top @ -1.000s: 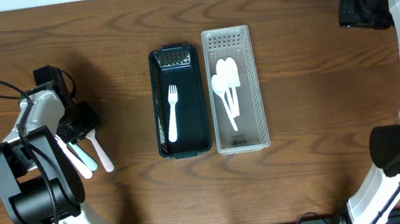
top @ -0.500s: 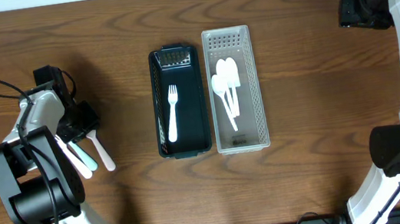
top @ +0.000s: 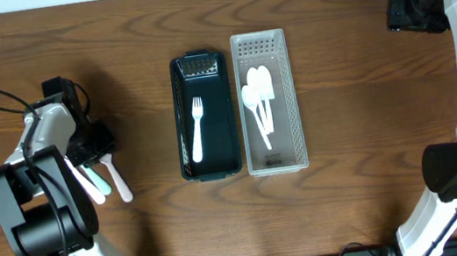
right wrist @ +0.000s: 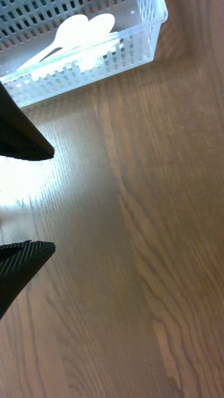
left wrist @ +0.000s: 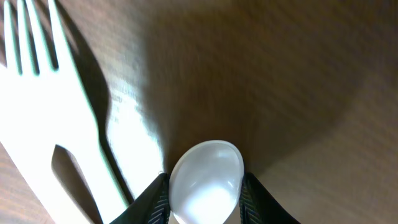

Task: Pack container
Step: 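Lift the spoon with left gripper, lower into black basket, release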

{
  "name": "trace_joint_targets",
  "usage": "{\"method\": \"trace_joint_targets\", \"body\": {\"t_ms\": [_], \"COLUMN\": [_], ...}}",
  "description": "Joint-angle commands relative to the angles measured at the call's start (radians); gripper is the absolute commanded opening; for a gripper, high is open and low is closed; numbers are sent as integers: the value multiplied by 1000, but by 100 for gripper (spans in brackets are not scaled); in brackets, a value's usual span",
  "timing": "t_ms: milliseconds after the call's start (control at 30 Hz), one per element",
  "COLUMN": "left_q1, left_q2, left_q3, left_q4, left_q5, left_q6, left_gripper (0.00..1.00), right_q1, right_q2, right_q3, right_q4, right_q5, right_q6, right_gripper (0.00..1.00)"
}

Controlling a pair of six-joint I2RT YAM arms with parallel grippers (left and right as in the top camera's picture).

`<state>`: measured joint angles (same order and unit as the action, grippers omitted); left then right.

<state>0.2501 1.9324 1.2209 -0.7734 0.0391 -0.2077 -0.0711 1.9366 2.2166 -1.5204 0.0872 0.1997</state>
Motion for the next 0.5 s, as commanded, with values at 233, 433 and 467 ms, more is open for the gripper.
{"method": "trace_joint_targets", "body": {"t_ms": [233, 433, 467], "left_q1": [-80, -198, -234], "left_q2": [-129, -190, -199], "left_q3": [5, 156, 215], "left_q4": [-80, -257, -311], "left_q5": [-32, -32, -32], "left_q6": [24, 24, 25], "left_gripper": [27, 26, 25], "right_q1": [-2, -2, -2], "right_q2": [-1, -1, -1], "right_q3": [-1, -1, -1], "right_q4": [6, 8, 10], "right_q5": [13, 13, 13], "right_q6": [-3, -3, -3], "right_gripper": [45, 45, 45]}}
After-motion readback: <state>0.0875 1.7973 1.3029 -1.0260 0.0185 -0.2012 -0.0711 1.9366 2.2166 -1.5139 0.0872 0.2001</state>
